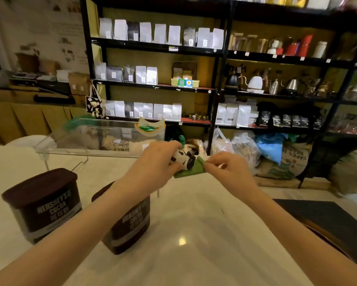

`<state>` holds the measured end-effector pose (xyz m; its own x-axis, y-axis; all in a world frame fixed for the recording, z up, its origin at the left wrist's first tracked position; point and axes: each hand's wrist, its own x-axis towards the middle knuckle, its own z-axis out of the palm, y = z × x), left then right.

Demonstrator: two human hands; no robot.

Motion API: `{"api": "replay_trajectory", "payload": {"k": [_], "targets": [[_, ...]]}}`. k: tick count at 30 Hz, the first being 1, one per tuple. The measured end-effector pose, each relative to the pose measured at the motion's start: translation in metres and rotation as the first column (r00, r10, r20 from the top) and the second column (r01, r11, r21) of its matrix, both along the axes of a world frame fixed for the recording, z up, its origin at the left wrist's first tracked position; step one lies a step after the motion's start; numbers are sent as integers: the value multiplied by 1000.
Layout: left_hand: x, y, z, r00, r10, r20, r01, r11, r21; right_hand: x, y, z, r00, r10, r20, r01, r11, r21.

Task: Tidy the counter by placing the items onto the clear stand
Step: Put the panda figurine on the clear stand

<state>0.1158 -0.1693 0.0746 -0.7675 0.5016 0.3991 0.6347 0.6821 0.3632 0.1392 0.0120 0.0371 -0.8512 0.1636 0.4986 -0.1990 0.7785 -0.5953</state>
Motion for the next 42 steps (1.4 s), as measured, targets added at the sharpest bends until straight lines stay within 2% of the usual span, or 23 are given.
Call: {"api": "replay_trajectory", "payload": {"k": [6, 15, 22, 26, 30, 36, 42], "targets": [[-55, -34, 44, 999, -33, -10, 34, 998, 58, -42, -32, 44, 996, 24, -91, -20, 999, 47], [-134, -74, 54, 999, -39, 35, 37, 998, 59, -108, -80, 45, 999, -13, -49, 16, 999, 50], [-170, -79, 25, 995, -56, 84, 50, 996, 68, -132, -92, 33, 990, -115, 80, 83, 942, 324], [-180, -77, 17, 989, -59, 133, 44, 993, 108, -138, -94, 36, 983, -171, 65, 120, 870, 479], [-185, -73, 11, 986, -66, 154, 54, 995, 82, -140, -94, 35, 981, -184, 57, 121, 817, 565], [-186, -66, 4, 993, -60, 98, 51, 995, 86, -135, -91, 35, 979, -190, 72, 114, 807, 580], [-188, -63, -1, 995, -50, 88, 42, 995, 92, -137, -91, 31, 978, -174, 118, 109, 899, 423]]}}
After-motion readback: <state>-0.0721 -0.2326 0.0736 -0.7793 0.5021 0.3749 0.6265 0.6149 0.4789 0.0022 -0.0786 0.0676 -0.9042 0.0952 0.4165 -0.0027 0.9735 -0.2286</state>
